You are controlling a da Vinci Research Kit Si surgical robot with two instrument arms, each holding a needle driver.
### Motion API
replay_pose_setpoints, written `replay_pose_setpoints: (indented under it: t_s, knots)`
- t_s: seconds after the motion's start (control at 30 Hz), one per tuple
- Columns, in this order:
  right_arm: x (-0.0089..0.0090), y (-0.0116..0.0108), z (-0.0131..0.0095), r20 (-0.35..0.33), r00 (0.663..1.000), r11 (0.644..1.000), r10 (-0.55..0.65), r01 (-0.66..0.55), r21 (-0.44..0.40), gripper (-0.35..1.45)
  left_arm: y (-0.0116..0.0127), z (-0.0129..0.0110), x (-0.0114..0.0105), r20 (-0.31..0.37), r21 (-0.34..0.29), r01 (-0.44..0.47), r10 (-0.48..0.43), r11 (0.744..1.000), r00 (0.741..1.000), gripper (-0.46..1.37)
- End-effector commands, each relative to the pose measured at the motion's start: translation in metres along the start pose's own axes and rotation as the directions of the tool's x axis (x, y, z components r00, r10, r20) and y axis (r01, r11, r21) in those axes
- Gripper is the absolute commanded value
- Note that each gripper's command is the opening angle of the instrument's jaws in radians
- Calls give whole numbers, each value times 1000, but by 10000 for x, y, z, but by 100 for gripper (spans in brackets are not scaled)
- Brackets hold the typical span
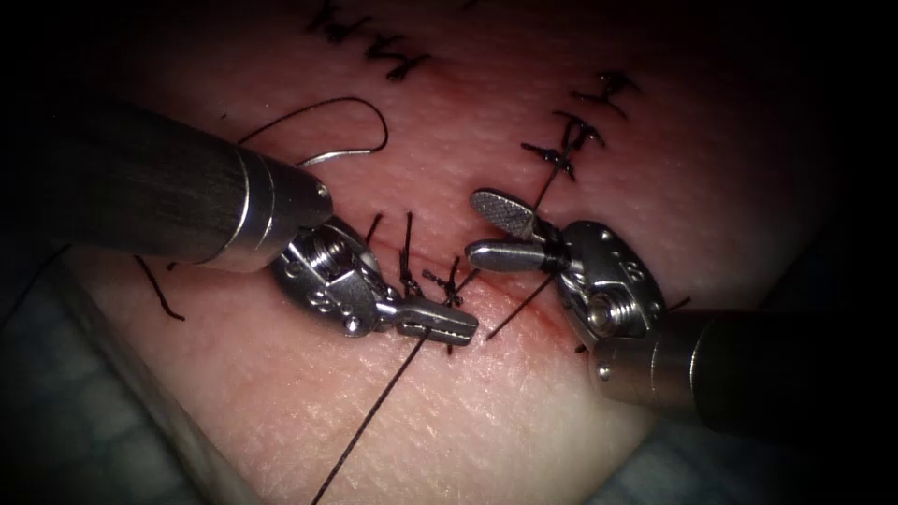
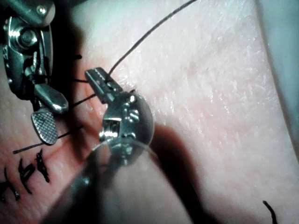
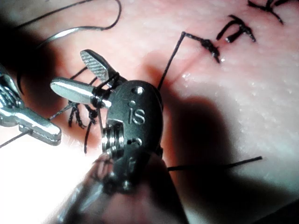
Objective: Wound Closure
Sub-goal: Pick up tail end of suture with right grasper
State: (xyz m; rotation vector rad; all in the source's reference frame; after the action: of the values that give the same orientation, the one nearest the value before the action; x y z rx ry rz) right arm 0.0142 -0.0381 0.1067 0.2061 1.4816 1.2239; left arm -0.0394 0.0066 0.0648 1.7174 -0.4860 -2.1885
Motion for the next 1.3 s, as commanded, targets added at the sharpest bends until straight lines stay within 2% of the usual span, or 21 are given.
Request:
replay_pose_setpoints:
  t_s: [0.03,0.27,0.53,0.7,0.93,1.1,1.3]
  knots:
    - [-1,0,0,6,1000,1000,-9,9,-15,74,0,1,1,0,-10,-1,1,1000,1000,-35]
    - [-7,-8,-5,33,999,993,-34,37,-110,73,-5,1,2,1,-10,4,-4,1000,1000,-35]
    - [-9,-21,-10,25,998,970,-50,55,-238,74,-8,4,2,5,-7,7,-7,1000,1000,-35]
    - [-11,-34,-13,60,996,924,-59,77,-374,79,-10,9,0,9,-5,8,-8,1000,1000,-35]
    - [-14,-43,-22,44,996,864,-75,87,-497,87,-16,17,-2,5,-5,12,-12,1000,1000,-35]
    - [-21,-37,-31,34,998,822,-51,62,-566,82,-23,23,-7,-1,-5,10,-10,1000,1000,-35]
    - [-23,-18,-42,6,1000,794,-1,4,-607,76,-24,28,-20,-7,-7,7,-7,1000,1000,-35]
